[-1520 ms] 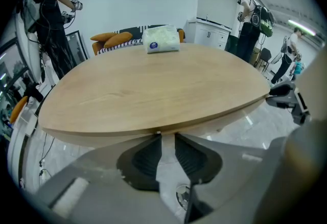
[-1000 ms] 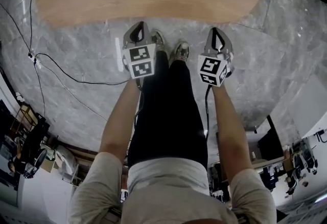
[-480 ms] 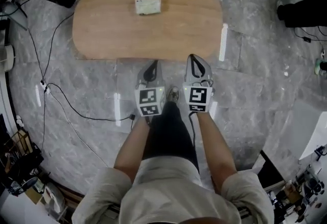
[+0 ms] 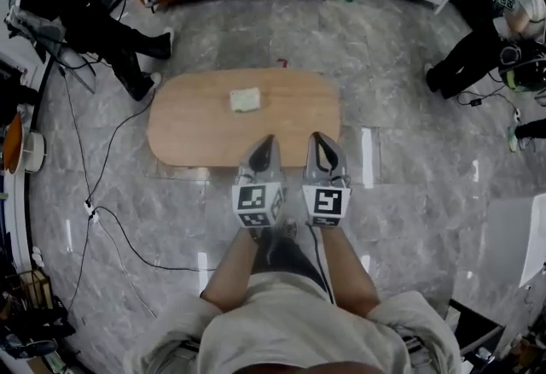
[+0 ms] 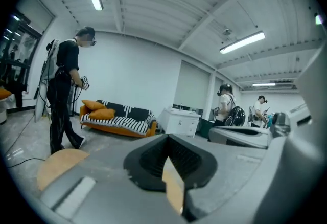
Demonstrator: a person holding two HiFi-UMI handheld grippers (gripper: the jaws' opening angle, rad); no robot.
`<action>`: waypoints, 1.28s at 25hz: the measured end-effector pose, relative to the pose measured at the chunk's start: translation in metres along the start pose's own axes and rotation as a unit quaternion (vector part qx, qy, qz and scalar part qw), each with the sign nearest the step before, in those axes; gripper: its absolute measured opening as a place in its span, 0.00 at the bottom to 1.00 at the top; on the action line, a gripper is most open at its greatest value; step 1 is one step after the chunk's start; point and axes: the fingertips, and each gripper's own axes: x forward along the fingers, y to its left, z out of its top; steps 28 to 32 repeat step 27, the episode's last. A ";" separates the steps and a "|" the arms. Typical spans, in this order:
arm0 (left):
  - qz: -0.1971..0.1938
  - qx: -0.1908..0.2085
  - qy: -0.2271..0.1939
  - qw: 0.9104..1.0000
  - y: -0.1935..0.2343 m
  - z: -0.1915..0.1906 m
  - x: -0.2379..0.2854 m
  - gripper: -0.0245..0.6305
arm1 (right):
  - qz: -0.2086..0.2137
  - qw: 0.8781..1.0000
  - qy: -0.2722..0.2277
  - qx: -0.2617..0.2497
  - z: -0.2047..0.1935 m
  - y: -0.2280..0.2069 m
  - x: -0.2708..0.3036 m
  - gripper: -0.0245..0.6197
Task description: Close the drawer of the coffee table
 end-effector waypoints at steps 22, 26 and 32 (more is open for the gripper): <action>-0.116 0.059 -0.125 0.984 -0.117 0.135 -0.022 0.07 | -0.057 0.992 -0.101 -0.056 0.140 -0.057 -0.078 0.05; -0.117 0.062 -0.125 0.983 -0.120 0.134 -0.025 0.07 | -0.056 0.991 -0.100 -0.070 0.144 -0.058 -0.081 0.05; -0.117 0.063 -0.125 0.983 -0.121 0.133 -0.026 0.07 | -0.055 0.991 -0.100 -0.072 0.145 -0.058 -0.082 0.05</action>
